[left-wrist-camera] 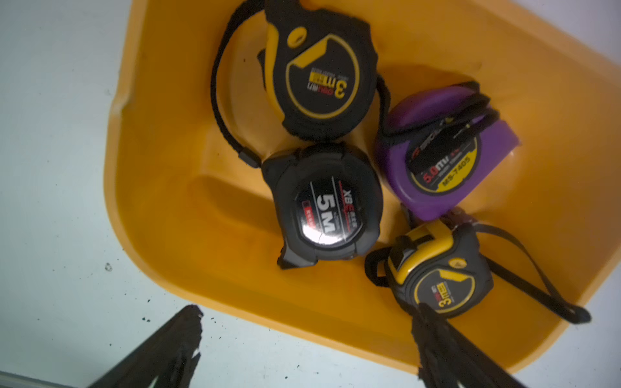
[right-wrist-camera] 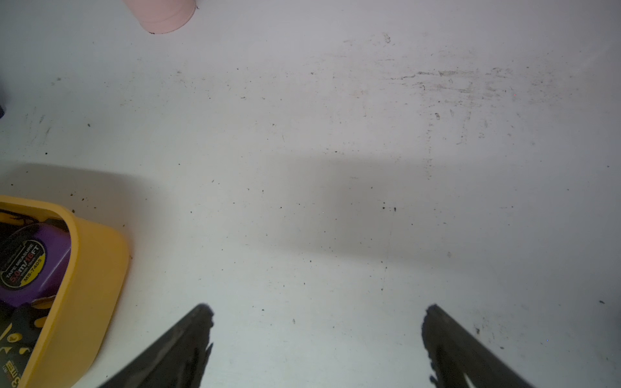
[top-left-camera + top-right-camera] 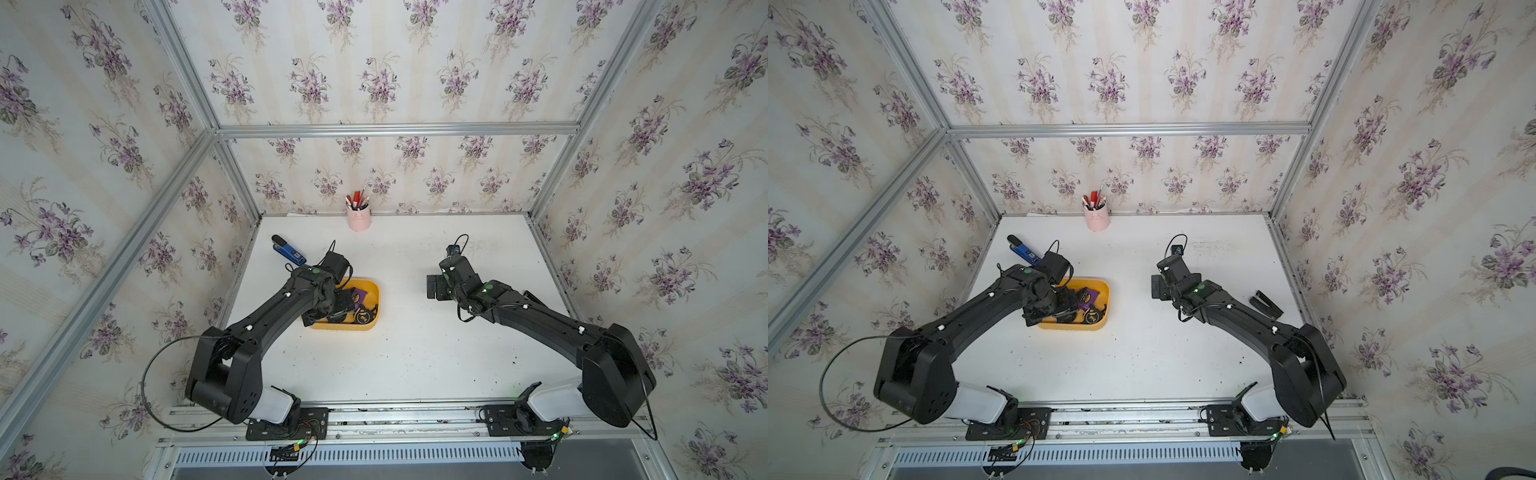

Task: Take the tape measure out of the storage box
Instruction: Pick up the tape measure from the storage box.

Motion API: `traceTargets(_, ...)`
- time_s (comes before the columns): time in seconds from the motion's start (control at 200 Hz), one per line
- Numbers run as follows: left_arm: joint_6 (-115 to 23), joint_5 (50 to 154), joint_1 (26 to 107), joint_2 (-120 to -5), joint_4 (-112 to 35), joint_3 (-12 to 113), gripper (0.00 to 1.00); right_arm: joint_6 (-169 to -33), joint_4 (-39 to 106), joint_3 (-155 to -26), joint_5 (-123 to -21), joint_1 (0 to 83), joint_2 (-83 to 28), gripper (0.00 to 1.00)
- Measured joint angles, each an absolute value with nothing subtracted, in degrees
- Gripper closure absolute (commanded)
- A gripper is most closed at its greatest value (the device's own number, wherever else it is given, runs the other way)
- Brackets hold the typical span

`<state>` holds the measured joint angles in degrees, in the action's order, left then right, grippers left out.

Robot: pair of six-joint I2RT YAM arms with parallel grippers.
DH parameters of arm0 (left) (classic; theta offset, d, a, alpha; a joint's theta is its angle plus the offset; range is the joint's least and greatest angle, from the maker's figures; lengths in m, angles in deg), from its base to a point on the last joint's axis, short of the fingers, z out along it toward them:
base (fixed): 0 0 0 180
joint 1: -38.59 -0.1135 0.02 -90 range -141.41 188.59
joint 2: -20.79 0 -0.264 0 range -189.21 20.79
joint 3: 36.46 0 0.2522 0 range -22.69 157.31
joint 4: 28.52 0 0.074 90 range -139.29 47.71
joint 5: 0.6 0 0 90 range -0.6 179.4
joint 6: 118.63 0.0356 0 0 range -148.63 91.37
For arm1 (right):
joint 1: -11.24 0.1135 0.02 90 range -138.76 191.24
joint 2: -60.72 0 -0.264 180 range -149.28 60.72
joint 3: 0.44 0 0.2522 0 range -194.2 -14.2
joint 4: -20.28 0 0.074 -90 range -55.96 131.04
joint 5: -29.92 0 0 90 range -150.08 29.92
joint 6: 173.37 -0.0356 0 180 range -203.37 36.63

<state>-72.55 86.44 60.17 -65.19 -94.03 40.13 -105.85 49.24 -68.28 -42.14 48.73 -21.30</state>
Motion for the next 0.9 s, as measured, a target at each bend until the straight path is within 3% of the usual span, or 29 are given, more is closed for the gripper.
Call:
traceTargets(0.21, -69.0, 85.9, 59.7, -71.6, -91.6, 45.7, 0.00, -105.9, 49.3, -68.5, -42.8, 48.7, -21.0, 0.00)
traceTargets(0.899, -66.1, 90.4, 56.2, -76.3, -83.1, 36.9, 0.01, -107.2, 49.7, -68.5, -42.5, 48.7, -21.2, 0.02)
